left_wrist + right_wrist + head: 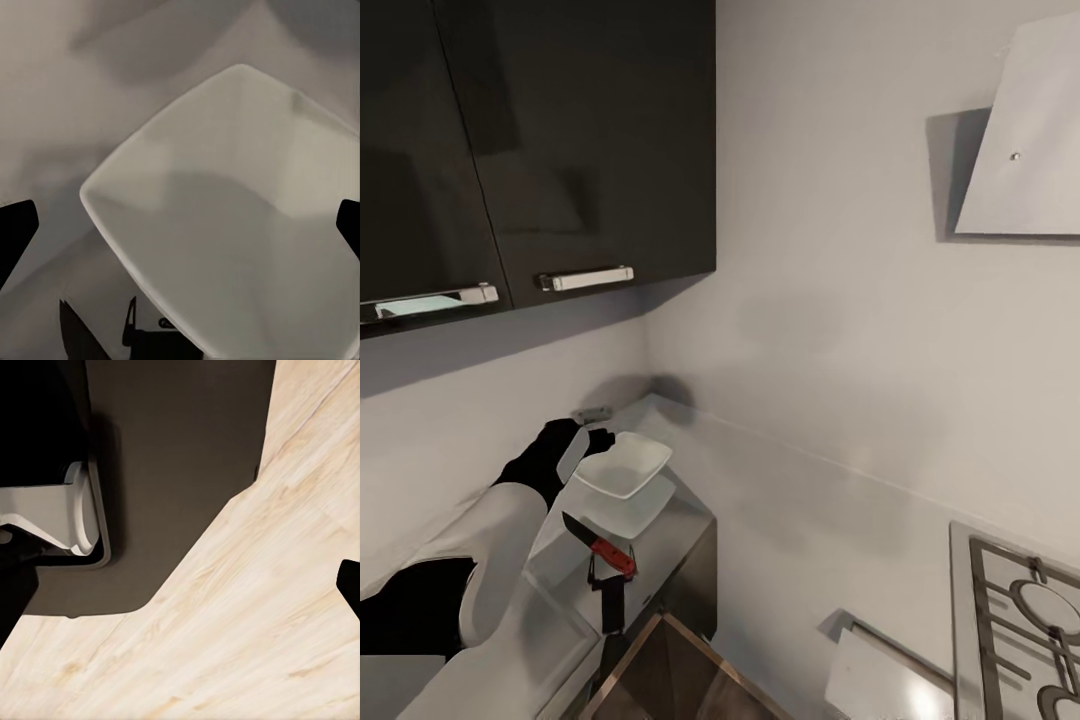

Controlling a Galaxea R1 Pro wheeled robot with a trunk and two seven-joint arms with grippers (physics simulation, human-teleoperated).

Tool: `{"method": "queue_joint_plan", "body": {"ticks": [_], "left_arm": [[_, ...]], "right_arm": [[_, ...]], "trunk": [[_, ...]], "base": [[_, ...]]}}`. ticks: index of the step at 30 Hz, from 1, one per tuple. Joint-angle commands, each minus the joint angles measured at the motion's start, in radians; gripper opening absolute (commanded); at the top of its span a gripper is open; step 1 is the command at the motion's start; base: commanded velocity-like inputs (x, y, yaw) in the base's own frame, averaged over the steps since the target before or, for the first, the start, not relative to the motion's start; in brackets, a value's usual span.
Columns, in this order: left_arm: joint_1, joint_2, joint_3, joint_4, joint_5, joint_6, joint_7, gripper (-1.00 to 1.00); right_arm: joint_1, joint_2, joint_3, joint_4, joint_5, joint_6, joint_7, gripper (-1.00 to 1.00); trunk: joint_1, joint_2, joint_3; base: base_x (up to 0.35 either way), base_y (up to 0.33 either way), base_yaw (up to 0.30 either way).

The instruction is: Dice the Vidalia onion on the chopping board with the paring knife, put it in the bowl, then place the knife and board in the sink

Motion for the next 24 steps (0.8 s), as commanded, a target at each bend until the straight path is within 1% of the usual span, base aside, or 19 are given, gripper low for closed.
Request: {"method": "queue_joint_plan", "body": {"ticks": [1,11,18,24], "left_arm": [[0.0,0.0,0.0,0.003,0.011,0.003,0.007,1.0],[0.0,0.002,0.002,0.015,0.011,0.002,0.007,1.0],[0.0,0.014,0.002,0.016,0.012,-0.001,0.007,1.0],[0.0,0.017,0.003,0.025,0.012,-0.001,0.007,1.0]], "right_arm": [[0.0,0.0,0.009,-0.002,-0.011,0.006,-0.004,1.0],[0.0,0.001,0.009,-0.002,-0.011,0.006,-0.004,1.0],[0.0,0.001,0.009,-0.002,-0.012,0.006,-0.004,1.0],[0.0,0.005,0.009,-0.002,-0.012,0.006,-0.004,1.0]], "trunk": [[0.0,-0.001,-0.002],[0.0,-0.001,-0.017],[0.0,-0.001,-0.027],[0.0,-0.001,-0.036]], "base": [[0.0,0.0,0.0],[0.0,0.0,0.0],[0.0,0.0,0.0],[0.0,0.0,0.0]]}}
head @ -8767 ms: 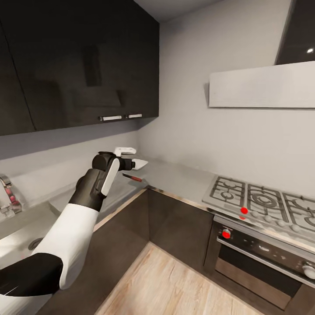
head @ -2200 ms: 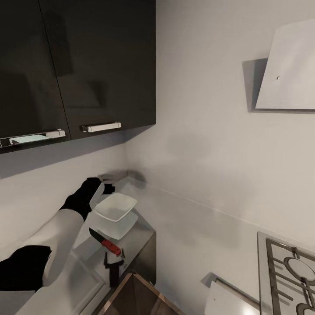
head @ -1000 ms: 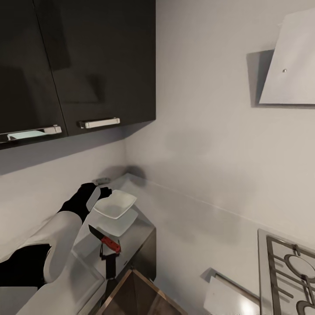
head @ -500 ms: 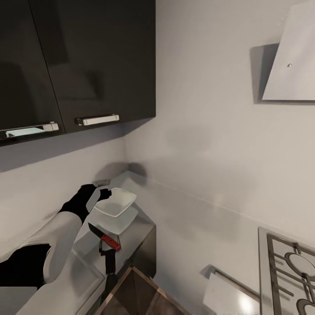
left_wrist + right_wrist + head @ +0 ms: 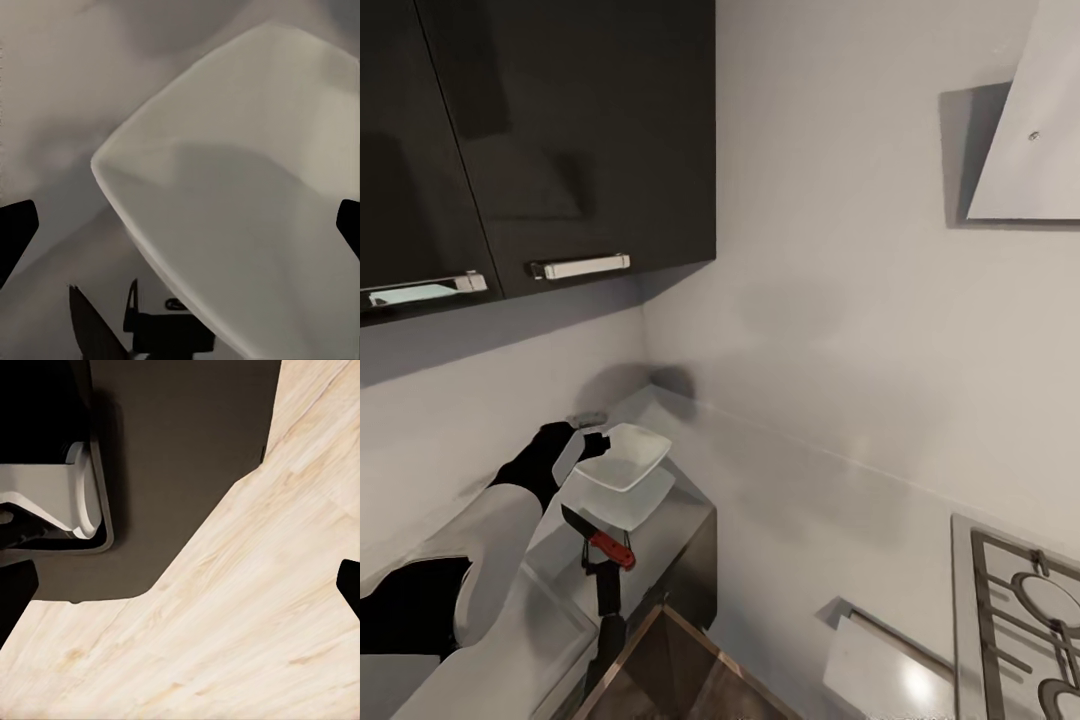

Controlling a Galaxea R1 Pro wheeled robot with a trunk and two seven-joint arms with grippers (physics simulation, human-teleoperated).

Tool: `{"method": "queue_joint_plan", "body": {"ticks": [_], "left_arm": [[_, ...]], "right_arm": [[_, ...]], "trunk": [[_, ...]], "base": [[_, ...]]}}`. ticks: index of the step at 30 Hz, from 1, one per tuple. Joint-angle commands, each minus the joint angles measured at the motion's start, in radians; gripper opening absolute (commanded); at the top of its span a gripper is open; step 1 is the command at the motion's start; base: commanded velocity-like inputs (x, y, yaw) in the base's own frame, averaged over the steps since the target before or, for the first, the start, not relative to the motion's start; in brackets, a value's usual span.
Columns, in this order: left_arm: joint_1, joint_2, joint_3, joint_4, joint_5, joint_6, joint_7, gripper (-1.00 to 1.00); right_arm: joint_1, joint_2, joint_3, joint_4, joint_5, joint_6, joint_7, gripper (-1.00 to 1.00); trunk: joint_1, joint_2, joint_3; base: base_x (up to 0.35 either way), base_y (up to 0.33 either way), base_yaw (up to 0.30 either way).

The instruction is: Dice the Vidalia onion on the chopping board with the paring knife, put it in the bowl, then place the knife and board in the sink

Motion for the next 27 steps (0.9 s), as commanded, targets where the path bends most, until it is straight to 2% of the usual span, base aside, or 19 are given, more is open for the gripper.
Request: {"method": "queue_joint_plan", "body": {"ticks": [1,9,15,27], "left_arm": [[-0.001,0.003,0.001,-0.001,0.011,0.004,0.007,1.0],[-0.001,0.006,0.001,0.016,0.011,0.002,0.006,1.0],[-0.001,0.006,0.001,0.031,0.011,-0.052,0.007,1.0],[-0.001,0.002,-0.001,0.04,0.012,-0.061,0.005,1.0]], "right_arm": [[0.0,0.001,0.009,-0.002,-0.01,0.006,-0.004,1.0],[0.0,0.002,0.009,-0.002,-0.01,0.006,-0.004,1.0],[0.0,0.002,0.009,-0.002,-0.01,0.006,-0.004,1.0],[0.0,0.003,0.009,-0.002,-0.009,0.006,-0.003,1.0]], "trunk": [[0.001,-0.002,-0.004],[0.001,-0.002,-0.016],[0.001,-0.002,-0.024],[0.001,-0.002,-0.042]], "base": [[0.0,0.0,0.0],[0.0,0.0,0.0],[0.0,0.0,0.0],[0.0,0.0,0.0]]}}
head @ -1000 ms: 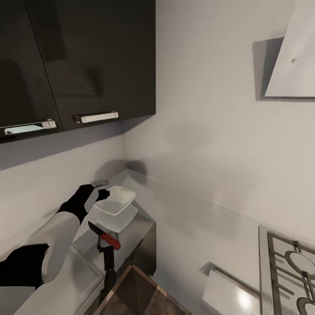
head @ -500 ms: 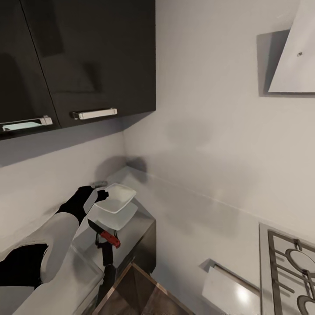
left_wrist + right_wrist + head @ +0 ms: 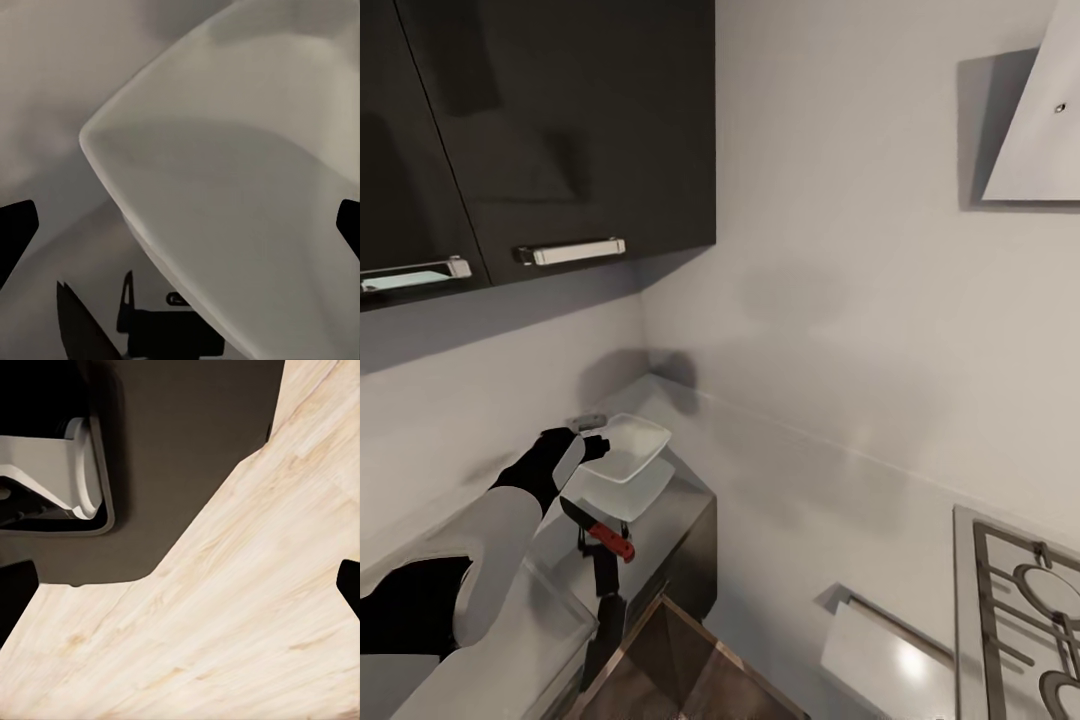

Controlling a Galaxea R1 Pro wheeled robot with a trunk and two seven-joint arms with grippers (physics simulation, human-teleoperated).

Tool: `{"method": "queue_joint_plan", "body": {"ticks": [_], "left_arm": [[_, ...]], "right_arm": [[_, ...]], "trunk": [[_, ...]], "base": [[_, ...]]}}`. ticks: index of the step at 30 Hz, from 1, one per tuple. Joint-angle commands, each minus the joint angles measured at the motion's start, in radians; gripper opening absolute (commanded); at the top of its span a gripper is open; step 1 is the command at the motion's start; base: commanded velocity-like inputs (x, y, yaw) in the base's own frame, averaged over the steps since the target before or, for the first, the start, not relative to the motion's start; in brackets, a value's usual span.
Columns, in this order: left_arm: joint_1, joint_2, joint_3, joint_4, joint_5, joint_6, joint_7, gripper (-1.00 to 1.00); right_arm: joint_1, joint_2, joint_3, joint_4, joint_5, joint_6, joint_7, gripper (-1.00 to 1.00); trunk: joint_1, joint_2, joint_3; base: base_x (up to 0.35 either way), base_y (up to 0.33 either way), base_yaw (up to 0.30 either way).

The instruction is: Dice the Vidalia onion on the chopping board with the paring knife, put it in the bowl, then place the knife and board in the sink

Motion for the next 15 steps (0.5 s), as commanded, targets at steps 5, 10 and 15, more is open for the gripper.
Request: {"method": "queue_joint_plan", "body": {"ticks": [5,10,15], "left_arm": [[-0.001,0.0,0.001,0.0,0.011,0.003,0.005,1.0],[0.0,0.0,0.001,0.002,0.011,0.003,0.004,1.0],[-0.001,0.0,0.001,0.003,0.011,0.003,0.002,1.0]], "right_arm": [[0.0,0.001,0.009,-0.002,-0.011,0.006,-0.005,1.0],[0.0,-0.001,0.009,-0.002,-0.01,0.006,-0.004,1.0],[0.0,0.001,0.009,-0.002,-0.01,0.006,-0.004,1.0]], "trunk": [[0.001,-0.002,-0.01],[0.001,-0.002,-0.018],[0.001,-0.002,-0.026]], "base": [[0.0,0.0,0.0],[0.0,0.0,0.0],[0.0,0.0,0.0]]}}
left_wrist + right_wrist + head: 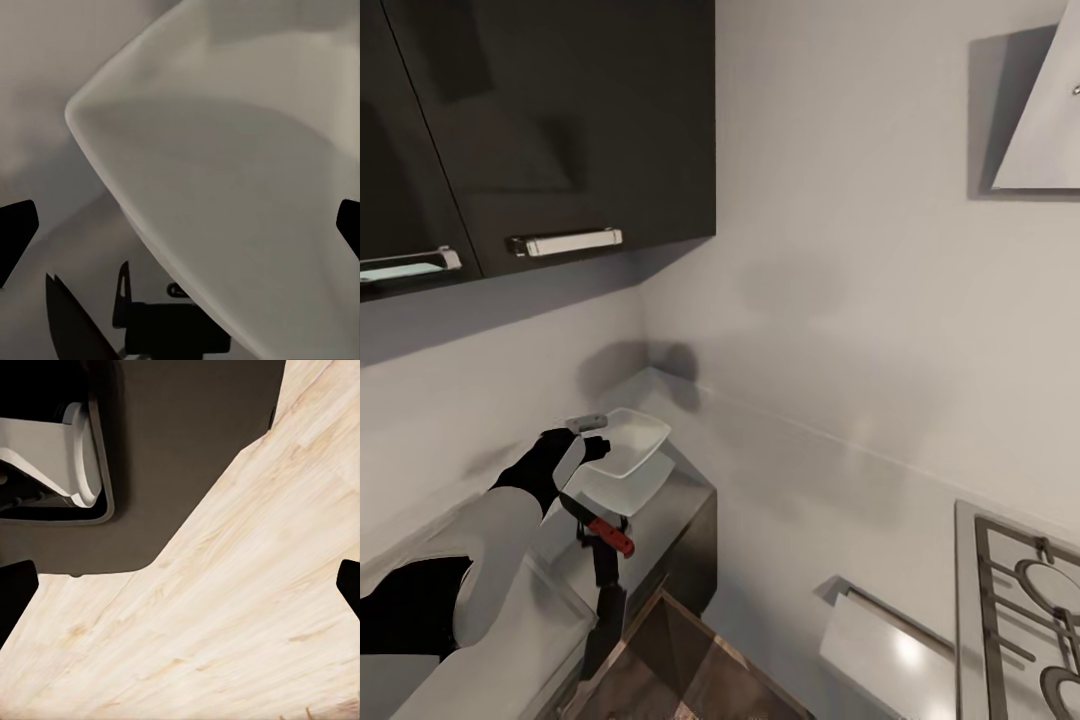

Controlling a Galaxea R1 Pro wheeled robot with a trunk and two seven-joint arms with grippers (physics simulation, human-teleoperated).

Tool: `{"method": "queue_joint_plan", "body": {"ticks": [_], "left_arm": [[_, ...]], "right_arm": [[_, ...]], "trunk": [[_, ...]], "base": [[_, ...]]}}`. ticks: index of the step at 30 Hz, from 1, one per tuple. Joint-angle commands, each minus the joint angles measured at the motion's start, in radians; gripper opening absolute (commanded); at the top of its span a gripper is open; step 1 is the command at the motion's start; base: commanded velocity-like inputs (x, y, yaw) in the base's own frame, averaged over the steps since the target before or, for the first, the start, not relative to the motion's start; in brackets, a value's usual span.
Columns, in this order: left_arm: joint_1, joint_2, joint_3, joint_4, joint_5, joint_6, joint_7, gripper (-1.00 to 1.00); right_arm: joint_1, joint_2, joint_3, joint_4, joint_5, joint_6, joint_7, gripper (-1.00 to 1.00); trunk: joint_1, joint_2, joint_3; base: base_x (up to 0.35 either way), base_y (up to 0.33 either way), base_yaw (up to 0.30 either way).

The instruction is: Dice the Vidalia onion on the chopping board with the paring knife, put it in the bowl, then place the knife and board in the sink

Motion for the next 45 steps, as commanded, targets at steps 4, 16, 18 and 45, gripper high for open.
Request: {"method": "queue_joint_plan", "body": {"ticks": [4,16,18,45], "left_arm": [[-0.001,0.0,0.001,-0.002,0.011,0.004,0.004,1.0],[-0.001,-0.001,0.0,-0.002,0.011,0.004,0.003,1.0],[-0.001,-0.001,-0.001,-0.002,0.011,0.004,0.003,1.0],[-0.001,-0.002,-0.001,-0.002,0.011,0.004,0.003,1.0]], "right_arm": [[0.0,0.0,0.009,-0.002,-0.01,0.006,-0.005,1.0],[0.0,0.001,0.009,-0.002,-0.01,0.006,-0.004,1.0],[0.0,0.001,0.009,-0.002,-0.01,0.006,-0.004,1.0],[0.0,0.003,0.009,-0.002,-0.01,0.006,-0.004,1.0]], "trunk": [[0.001,-0.002,-0.009],[0.001,-0.002,-0.028],[0.001,-0.002,-0.031],[0.001,-0.002,-0.075]], "base": [[0.0,0.0,0.0],[0.0,0.0,0.0],[0.0,0.0,0.0],[0.0,0.0,0.0]]}}
